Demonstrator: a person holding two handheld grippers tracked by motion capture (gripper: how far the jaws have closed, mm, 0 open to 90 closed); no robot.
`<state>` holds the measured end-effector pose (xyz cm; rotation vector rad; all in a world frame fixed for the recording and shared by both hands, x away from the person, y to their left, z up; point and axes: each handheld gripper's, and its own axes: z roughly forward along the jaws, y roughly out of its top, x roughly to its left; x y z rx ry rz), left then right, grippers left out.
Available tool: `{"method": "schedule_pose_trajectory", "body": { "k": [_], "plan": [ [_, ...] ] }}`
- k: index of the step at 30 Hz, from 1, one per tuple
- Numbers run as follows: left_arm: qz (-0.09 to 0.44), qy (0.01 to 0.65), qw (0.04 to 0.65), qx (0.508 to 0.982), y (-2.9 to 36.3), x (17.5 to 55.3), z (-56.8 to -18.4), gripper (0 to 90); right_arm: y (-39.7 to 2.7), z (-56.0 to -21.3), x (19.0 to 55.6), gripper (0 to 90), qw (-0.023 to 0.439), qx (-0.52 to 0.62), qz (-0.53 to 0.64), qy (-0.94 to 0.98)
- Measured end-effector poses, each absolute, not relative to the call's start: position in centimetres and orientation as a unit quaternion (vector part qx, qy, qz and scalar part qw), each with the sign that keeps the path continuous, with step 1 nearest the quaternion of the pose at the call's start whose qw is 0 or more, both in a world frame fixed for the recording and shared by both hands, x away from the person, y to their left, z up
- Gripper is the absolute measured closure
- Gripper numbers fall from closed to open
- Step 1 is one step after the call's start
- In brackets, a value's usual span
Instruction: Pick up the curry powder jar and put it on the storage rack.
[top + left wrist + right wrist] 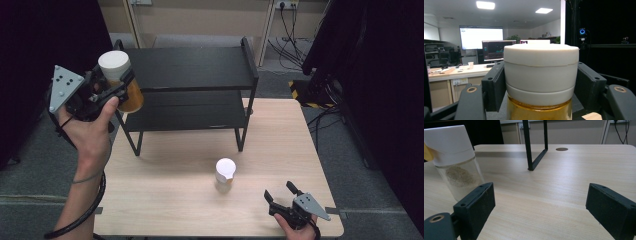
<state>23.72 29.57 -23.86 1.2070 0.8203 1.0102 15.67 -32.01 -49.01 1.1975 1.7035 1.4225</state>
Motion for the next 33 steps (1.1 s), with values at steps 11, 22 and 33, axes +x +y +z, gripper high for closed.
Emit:
{"method": "schedule_pose_trajectory", "body": {
  "k": [11,22,33],
  "plan": [
    [0.441,0.372,0.629,0.522,29.3,25.1,-22.9,33.5,-32.1,-49.0,15.7,9.0,0.303,0.454,0.538,0.642],
    [0.443,0.379,0.626,0.518,28.9,26.6,-22.0,33.5,-32.1,-49.0,15.7,9.0,0.302,0.454,0.539,0.642],
    [0.461,0.385,0.611,0.516,28.5,28.7,-21.2,33.5,-32.2,-49.0,15.7,9.0,0.301,0.453,0.540,0.642]
  ]
}}
